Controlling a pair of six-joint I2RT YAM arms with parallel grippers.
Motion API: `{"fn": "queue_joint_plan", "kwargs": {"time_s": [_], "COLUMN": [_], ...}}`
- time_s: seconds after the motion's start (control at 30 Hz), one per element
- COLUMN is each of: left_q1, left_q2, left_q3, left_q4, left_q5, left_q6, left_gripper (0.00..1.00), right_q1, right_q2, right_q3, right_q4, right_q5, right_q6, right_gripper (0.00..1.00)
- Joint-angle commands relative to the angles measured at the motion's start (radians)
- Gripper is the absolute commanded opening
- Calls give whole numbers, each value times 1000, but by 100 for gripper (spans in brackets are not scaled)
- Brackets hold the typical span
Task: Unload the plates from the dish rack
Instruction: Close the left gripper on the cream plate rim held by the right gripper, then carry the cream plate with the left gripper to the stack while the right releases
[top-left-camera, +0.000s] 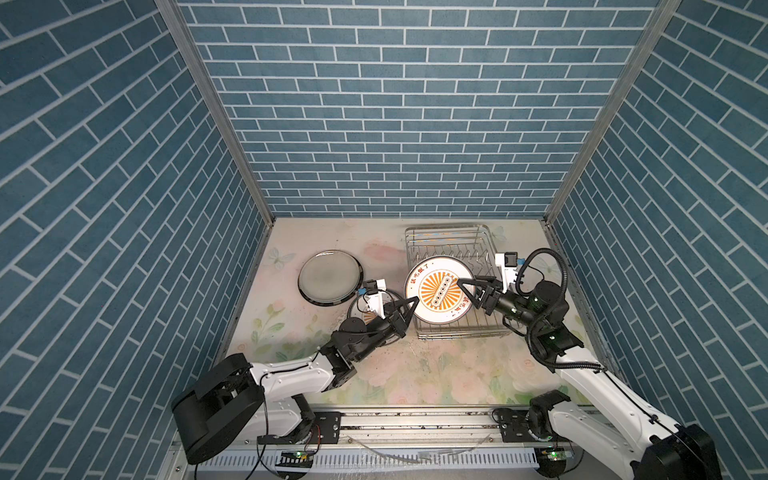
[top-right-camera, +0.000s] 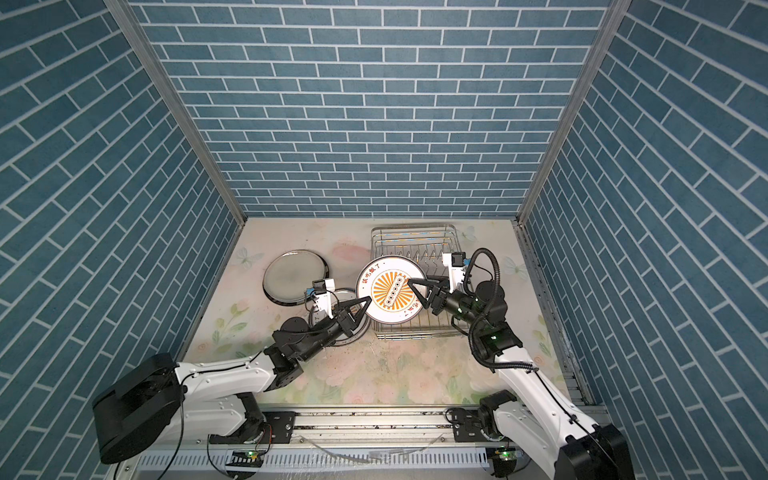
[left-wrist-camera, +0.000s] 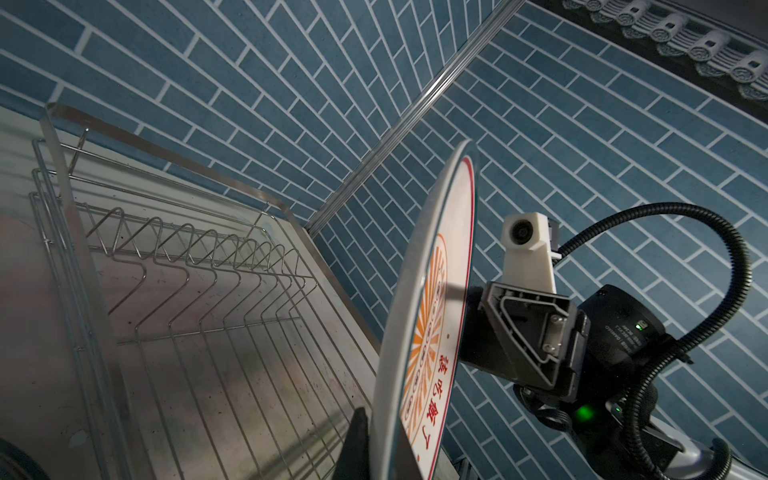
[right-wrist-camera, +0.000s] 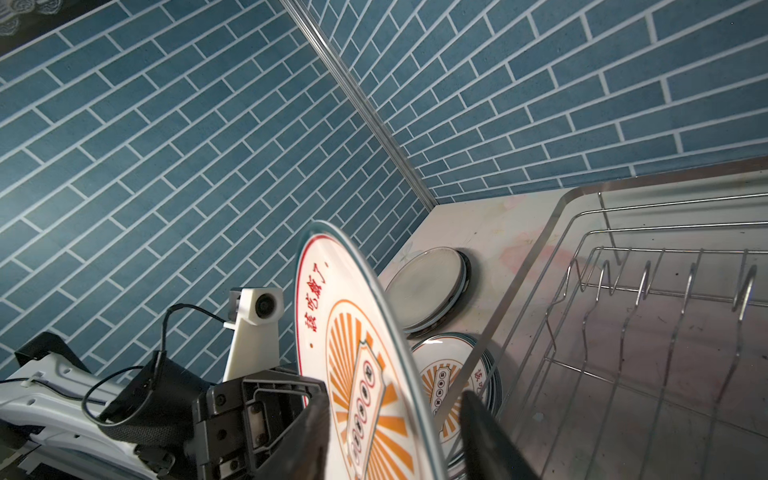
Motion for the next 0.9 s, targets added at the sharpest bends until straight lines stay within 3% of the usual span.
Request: {"fn": "queue_joint_plan", "kwargs": {"time_s": [0.0,0.23,0.4,0.73,0.87], "left_q1": [-2,0,2,13,28], "left_q2": [6,-3,0,-24,-64], "left_q3": [24,-10,-22,-95,-130], "left_q4": [26,73,107,165,136], "left_q5": [16,-14,-24,-106,-146], "left_q6": [3,-19,-38,-63,-84], "left_gripper": [0,0,0,0,0], "right_q1": [1,2,34,98,105], "right_q2": [1,-11,-74,-165,-169], "right_q3": [14,30,63,47,39], "right_q4": [8,-61,-255,-298,-273], "right_q5": [-35,13,171,353,356], "right_q6": [11,-5,-115,-249,-258], "right_gripper": [80,99,99,99,98]}}
